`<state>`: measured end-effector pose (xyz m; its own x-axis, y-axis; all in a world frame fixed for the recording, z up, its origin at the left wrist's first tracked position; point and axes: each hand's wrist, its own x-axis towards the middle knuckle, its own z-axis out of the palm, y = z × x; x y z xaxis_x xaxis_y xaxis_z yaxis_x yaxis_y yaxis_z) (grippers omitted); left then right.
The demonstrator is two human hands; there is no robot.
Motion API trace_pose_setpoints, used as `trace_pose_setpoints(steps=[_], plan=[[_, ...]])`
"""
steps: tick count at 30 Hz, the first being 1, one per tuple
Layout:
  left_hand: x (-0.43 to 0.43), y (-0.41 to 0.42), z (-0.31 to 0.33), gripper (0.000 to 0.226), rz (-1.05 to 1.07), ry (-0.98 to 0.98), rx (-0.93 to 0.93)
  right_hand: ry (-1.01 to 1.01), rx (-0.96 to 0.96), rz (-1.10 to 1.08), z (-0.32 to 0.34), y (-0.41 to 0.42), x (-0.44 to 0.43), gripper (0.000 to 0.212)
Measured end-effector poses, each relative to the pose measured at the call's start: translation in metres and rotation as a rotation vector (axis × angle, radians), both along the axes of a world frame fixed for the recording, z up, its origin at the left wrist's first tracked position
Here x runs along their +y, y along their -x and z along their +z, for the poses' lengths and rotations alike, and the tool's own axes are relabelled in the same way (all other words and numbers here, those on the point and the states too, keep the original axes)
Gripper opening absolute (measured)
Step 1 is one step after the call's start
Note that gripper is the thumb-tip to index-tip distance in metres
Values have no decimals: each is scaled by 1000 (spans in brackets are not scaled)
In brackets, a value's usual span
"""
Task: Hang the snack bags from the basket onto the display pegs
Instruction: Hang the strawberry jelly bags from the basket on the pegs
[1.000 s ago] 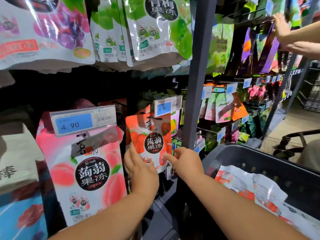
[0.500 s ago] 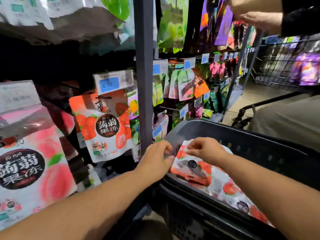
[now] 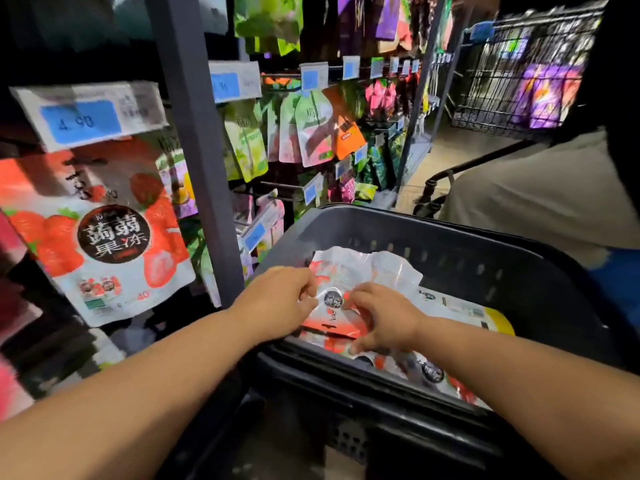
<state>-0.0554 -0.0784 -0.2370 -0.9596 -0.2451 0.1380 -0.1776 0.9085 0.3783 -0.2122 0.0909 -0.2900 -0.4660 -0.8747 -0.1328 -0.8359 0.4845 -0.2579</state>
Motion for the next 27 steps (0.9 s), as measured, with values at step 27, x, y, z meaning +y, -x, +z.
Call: trace_pose_setpoints(steps=[27], plan=[[3,-9,5,32,150,-429,201,1046,-845,-447,85,5,-6,18]])
